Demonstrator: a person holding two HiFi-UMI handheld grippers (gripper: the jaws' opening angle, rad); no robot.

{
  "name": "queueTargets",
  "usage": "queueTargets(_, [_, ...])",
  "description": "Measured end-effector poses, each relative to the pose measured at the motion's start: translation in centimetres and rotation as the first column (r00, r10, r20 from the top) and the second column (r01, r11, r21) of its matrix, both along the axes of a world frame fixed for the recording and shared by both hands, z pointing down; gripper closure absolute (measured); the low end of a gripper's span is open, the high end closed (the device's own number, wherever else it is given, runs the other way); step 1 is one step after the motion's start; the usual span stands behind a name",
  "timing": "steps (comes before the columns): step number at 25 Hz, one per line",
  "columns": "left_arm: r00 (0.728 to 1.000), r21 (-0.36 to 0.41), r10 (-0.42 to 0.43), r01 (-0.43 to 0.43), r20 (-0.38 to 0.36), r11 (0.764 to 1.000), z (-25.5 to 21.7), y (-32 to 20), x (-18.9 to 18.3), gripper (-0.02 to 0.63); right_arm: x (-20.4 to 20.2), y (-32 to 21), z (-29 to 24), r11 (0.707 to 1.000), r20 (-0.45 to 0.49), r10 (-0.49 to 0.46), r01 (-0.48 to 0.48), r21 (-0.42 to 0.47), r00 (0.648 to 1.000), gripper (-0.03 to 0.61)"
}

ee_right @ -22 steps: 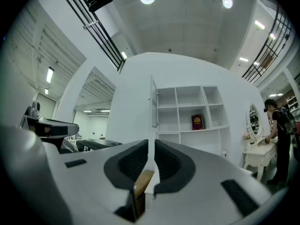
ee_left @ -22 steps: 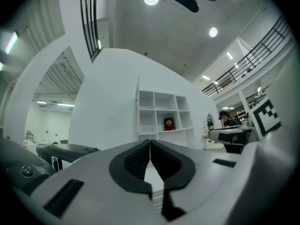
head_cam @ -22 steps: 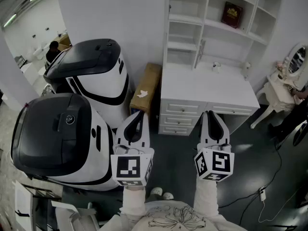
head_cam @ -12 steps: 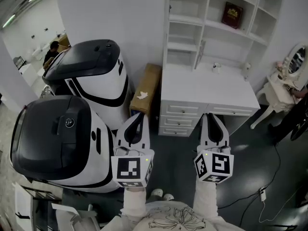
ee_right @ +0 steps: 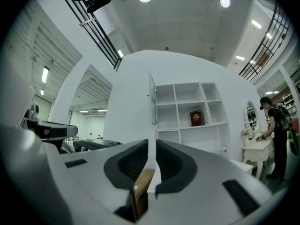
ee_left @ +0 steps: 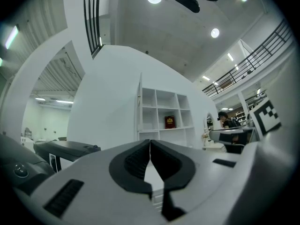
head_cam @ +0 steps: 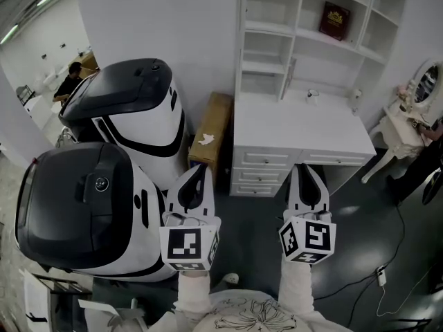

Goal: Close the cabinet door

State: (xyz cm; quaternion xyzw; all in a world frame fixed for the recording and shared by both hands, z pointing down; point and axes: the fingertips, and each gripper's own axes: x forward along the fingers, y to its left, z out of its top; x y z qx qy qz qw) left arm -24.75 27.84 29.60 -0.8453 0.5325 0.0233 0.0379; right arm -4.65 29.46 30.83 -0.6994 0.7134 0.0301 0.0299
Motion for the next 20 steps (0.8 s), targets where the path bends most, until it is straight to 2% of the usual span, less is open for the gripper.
queueTargets(10, [1.000, -0.033, 0.008, -0.008, -0.001, 0.999, 1.2, -2.5, 0.2, 0.609, 0.2, -2.2, 0.9, 1.000, -0.003, 0.009, -0.009, -0.025, 1.000, 0.539])
queueTargets(20, [1.000, -0.029, -0.006, 0.006, 0.004, 1.000, 1.6, -7.9, 2.3, 0.609, 2.0, -8.1, 1.0, 1.000, 0.002, -0.013, 0.013, -0.012, 1.000, 0.538])
